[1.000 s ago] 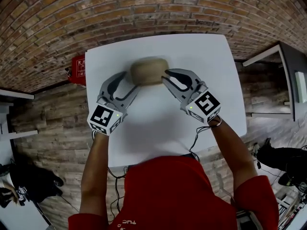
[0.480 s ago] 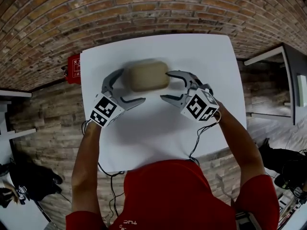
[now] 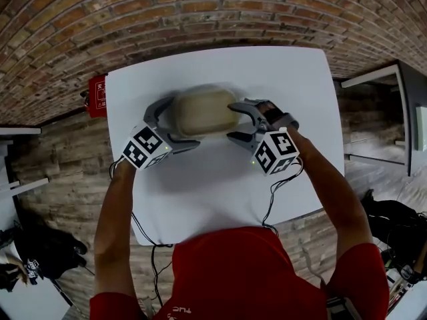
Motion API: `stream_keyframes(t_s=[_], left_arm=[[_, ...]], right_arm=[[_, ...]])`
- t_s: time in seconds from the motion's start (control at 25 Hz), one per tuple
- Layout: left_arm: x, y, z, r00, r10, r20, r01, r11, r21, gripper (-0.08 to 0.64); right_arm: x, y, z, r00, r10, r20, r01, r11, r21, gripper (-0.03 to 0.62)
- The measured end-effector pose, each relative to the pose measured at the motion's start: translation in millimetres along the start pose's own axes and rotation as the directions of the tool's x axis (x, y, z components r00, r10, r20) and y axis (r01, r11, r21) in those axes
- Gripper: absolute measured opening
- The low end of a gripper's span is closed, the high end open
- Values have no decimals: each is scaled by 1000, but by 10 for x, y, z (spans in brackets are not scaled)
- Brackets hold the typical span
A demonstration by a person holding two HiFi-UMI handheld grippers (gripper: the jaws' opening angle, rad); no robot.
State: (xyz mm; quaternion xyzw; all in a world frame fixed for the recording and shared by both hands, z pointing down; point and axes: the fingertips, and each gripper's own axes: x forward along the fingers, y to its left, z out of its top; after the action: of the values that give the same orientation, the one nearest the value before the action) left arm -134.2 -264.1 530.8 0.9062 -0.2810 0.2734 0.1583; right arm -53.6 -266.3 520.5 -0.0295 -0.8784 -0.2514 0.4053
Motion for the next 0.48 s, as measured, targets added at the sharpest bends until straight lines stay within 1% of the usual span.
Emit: stream_keyframes(t_s=[0.16, 0.32, 0.48], left_arm=[[8, 35, -12, 999, -38, -18, 38, 999, -30, 578], [10, 47, -60, 997, -46, -59, 45, 999, -16, 578], [34, 53, -58, 996, -59, -70, 59, 998, -2, 578]], right_arm=[[55, -29, -47, 1000, -6, -5, 6, 999, -33, 304], [88, -52, -43, 1000, -19, 6, 19, 999, -27, 302], [95, -62, -44, 1000, -26, 9, 26, 999, -32, 302]])
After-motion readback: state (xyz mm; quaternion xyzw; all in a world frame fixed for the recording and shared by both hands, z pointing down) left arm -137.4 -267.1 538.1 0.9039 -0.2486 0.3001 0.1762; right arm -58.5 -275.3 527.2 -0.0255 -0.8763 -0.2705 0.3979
